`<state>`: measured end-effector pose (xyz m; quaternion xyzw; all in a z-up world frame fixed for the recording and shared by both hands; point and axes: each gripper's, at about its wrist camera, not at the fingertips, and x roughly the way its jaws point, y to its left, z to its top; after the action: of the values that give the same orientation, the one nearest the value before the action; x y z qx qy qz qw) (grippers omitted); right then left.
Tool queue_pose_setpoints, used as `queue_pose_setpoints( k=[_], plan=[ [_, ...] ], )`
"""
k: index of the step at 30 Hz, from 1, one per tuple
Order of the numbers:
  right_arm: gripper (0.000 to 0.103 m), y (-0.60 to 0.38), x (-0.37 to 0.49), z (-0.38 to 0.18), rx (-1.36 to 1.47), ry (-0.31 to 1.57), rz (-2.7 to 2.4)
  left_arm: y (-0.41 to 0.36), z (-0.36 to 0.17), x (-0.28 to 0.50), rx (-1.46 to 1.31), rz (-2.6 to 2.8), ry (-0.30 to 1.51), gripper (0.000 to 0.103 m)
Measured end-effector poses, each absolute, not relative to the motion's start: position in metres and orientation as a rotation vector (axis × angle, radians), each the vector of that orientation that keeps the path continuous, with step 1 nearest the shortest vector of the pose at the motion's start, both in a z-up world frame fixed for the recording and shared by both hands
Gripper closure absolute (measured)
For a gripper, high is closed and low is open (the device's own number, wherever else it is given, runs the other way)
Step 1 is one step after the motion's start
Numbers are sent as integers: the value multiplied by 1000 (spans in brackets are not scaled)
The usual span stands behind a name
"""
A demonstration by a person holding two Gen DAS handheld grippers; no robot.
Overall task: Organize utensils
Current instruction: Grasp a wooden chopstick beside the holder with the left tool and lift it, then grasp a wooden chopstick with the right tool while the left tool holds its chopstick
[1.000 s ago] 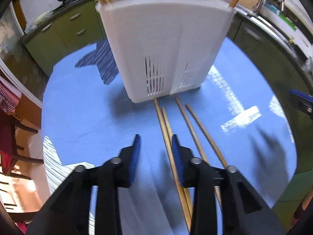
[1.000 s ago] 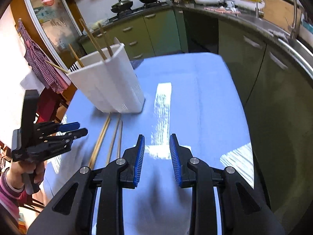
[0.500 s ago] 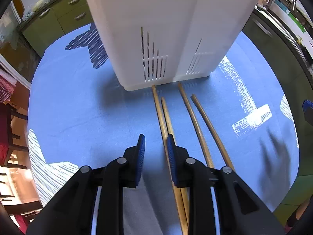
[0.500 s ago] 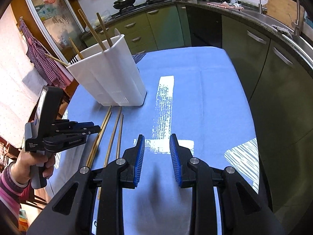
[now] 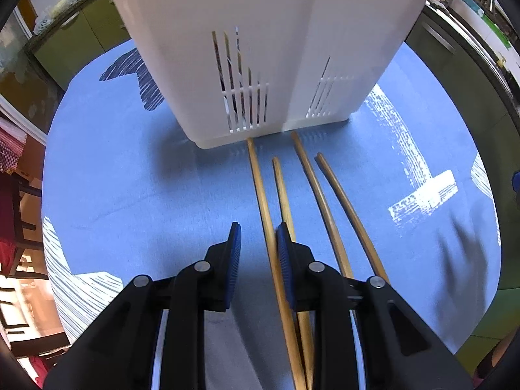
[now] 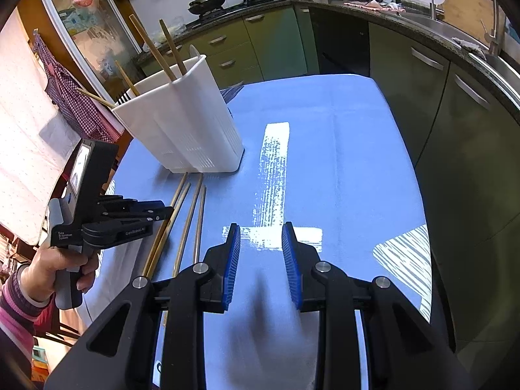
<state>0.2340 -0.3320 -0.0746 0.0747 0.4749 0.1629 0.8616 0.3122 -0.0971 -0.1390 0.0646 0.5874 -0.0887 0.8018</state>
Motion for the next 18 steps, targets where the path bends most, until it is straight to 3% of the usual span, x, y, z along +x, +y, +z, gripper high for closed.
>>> queue_pose_setpoints(
  k=[2, 3, 18],
  plan=[
    [76, -331, 234, -75, 157, 999, 341, -98, -139, 312, 139, -199, 1260, 95],
    [76, -330, 234, -75, 156, 1000, 341, -97, -140, 312, 131, -204, 1264, 96],
    [76, -285, 243, -78, 72, 1043, 408, -62, -68, 269, 72, -261, 1055, 97]
  ],
)
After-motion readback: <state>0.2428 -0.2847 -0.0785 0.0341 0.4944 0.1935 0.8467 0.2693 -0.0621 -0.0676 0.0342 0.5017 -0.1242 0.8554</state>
